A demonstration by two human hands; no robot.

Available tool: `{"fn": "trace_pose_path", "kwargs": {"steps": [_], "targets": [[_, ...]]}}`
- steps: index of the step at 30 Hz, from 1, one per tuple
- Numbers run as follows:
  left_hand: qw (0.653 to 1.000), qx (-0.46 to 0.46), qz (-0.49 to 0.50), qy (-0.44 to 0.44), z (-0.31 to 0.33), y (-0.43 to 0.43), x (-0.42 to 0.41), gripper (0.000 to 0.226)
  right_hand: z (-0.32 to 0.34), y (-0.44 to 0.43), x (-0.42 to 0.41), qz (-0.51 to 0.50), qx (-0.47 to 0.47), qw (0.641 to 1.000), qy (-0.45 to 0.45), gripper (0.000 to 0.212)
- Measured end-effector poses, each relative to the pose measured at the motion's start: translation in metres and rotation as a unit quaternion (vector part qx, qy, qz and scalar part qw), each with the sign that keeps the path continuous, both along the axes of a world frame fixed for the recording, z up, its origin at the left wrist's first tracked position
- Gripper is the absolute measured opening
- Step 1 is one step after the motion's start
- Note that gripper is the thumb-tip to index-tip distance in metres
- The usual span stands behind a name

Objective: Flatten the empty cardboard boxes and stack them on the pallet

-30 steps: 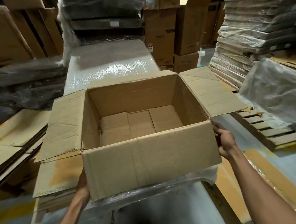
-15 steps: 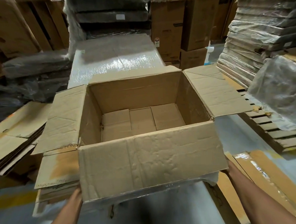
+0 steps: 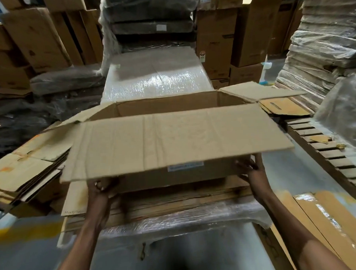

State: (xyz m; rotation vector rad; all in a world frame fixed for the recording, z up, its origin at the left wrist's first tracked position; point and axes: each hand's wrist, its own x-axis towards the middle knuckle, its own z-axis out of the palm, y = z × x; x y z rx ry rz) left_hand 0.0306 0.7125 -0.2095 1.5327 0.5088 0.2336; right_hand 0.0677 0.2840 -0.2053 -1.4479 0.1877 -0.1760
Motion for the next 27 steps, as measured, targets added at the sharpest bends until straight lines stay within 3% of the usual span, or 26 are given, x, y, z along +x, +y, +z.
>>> {"fn": "trace_pose_path", "kwargs": {"steps": [2,6,9,12,15,18,23,27], "targets": [[0.998,-0.032,0.016,-0.049,0.02,0.003,0.005,0.052,0.021,0.002,0.007,0.018,-0.037,0.999,-0.007,0.052],[1.0,-0.016,0.0,-0.024,0.069,0.007,0.009,0.09,0.061,0.005,0.017,0.018,-0.05,0.999,-0.005,0.058],[0.999,0.034,0.021,-0.011,0.1,0.014,0.017,0.072,0.088,0.007,0.028,0.019,-0.076,0.997,-0.006,0.064],[0.998,0.059,0.008,0.015,0.121,0.021,0.024,0.077,0.107,0.007,0.034,0.021,-0.114,0.993,0.007,0.063],[0.997,0.076,-0.014,0.015,0.136,0.022,0.02,0.043,0.12,0.007,0.036,0.038,-0.124,0.991,0.019,0.059],[0.996,0.085,-0.019,0.023,0.142,0.025,0.022,0.036,0.126,0.005,0.039,0.043,-0.117,0.992,0.033,0.052],[0.995,0.091,-0.018,0.03,0.126,0.031,0.031,0.082,0.116,0.015,0.046,0.002,-0.118,0.993,0.014,0.048],[0.997,0.056,-0.039,0.024,0.111,0.032,0.027,0.101,0.098,0.017,0.044,-0.001,-0.086,0.996,0.008,0.048]]}}
